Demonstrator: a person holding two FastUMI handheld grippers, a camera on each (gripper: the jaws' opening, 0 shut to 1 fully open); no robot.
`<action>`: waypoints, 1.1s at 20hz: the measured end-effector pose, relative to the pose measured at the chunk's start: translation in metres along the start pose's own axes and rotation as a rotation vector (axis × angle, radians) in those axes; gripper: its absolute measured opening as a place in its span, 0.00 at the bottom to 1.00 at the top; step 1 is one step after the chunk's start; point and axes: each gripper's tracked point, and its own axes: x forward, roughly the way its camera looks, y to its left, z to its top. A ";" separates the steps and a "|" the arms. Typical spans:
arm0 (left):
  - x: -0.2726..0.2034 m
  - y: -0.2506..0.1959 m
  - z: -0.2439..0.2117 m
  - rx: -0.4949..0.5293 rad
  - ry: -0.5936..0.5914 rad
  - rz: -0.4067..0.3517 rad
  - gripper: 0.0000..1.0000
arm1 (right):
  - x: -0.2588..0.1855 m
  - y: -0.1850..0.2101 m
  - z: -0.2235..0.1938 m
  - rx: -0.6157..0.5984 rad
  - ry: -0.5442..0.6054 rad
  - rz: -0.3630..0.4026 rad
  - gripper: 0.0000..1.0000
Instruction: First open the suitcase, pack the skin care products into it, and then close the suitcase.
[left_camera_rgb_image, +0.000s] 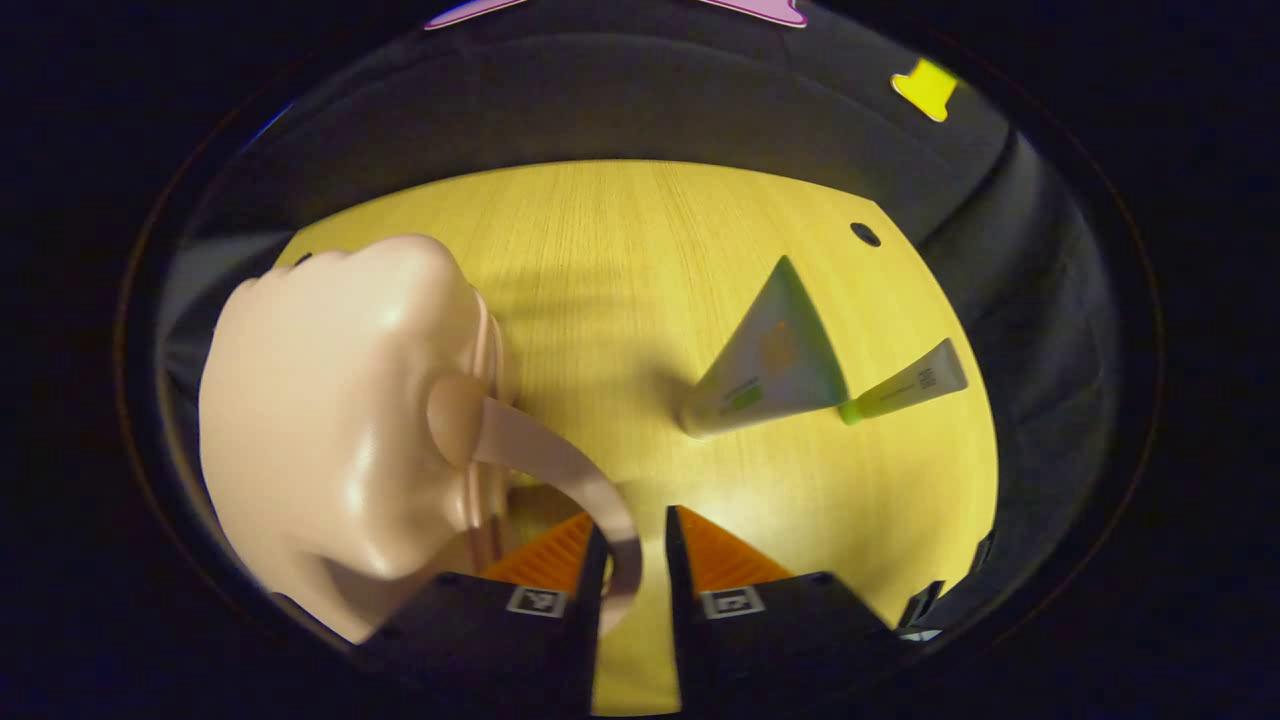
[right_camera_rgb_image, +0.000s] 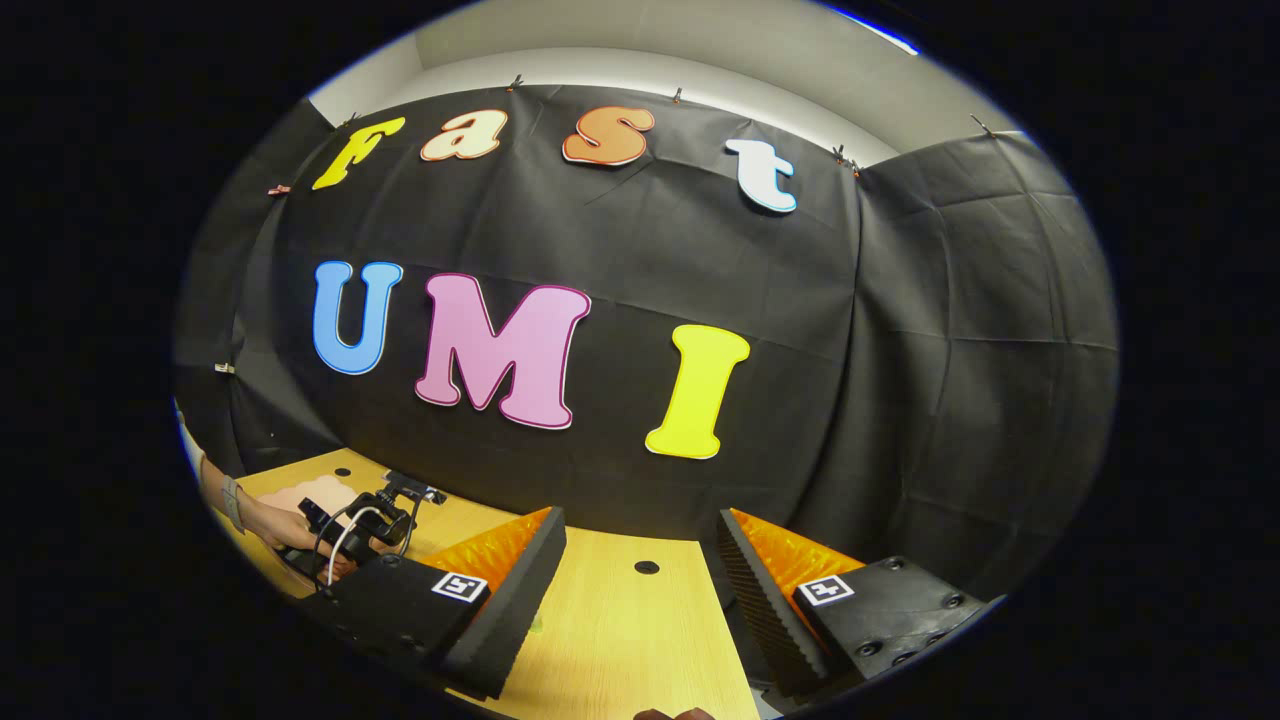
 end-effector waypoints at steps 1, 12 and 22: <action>-0.003 -0.003 -0.001 -0.002 0.001 -0.033 0.15 | 0.002 0.002 -0.001 0.000 0.006 0.001 0.96; -0.189 0.071 0.073 0.009 -0.241 -0.159 0.13 | 0.045 0.059 0.010 -0.025 -0.028 0.122 0.96; -0.279 0.337 0.069 -0.173 -0.415 0.245 0.13 | 0.077 0.134 0.015 0.002 -0.029 0.257 0.96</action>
